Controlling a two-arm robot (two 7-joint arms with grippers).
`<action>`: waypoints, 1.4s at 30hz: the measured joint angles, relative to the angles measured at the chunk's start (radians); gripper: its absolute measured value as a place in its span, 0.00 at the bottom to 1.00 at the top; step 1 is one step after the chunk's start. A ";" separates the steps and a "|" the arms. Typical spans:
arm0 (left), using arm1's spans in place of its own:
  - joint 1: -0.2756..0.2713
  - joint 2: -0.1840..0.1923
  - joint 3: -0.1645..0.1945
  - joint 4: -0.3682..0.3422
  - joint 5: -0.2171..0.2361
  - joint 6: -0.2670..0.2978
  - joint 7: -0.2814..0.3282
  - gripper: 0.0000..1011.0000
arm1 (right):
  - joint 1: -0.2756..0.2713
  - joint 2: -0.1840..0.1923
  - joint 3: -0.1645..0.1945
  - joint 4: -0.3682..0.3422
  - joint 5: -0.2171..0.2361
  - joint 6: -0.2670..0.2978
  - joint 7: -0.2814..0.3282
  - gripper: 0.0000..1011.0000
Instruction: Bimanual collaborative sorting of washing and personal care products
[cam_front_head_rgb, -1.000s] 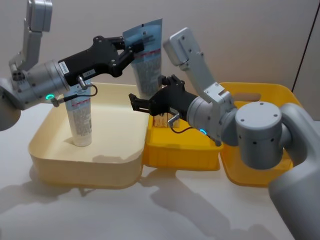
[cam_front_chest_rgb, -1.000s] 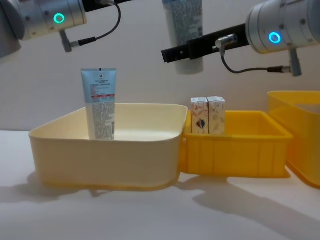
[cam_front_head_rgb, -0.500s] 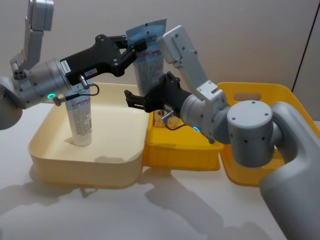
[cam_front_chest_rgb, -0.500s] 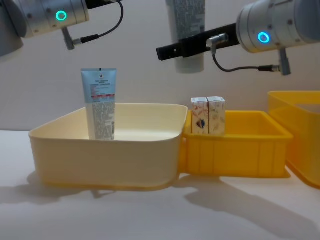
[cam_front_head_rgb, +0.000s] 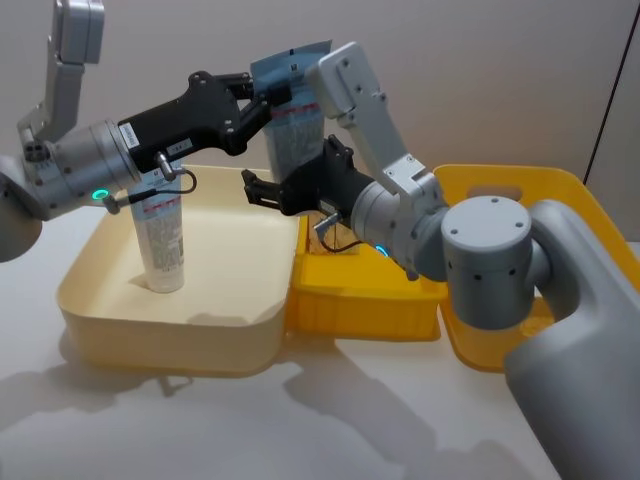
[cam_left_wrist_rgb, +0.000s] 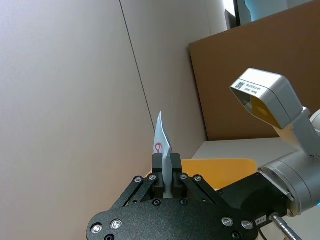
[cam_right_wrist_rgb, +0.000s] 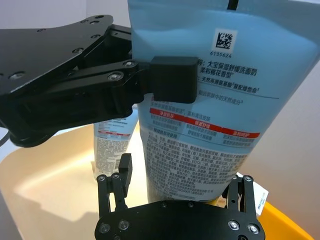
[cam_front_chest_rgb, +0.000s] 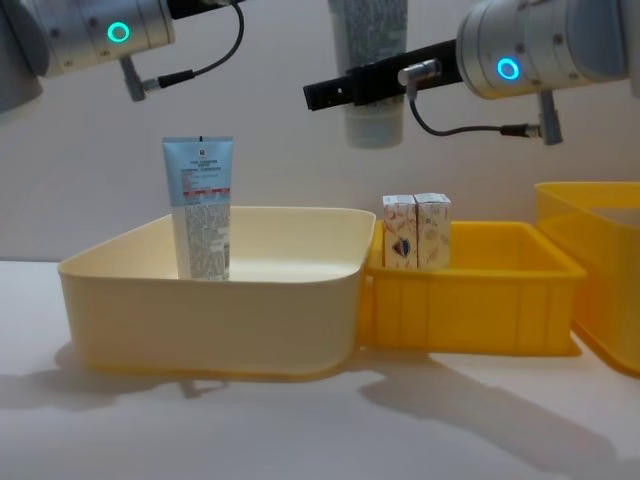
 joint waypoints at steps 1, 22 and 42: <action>0.000 0.000 0.000 -0.001 0.000 0.000 0.001 0.09 | 0.000 -0.002 0.001 0.001 -0.001 -0.001 -0.002 0.99; 0.008 0.009 0.001 -0.015 -0.001 0.003 0.012 0.09 | 0.002 -0.019 0.010 0.017 -0.012 -0.016 -0.017 0.71; 0.009 0.011 0.001 -0.018 -0.001 0.004 0.014 0.09 | 0.002 -0.022 0.011 0.019 -0.015 -0.018 -0.019 0.56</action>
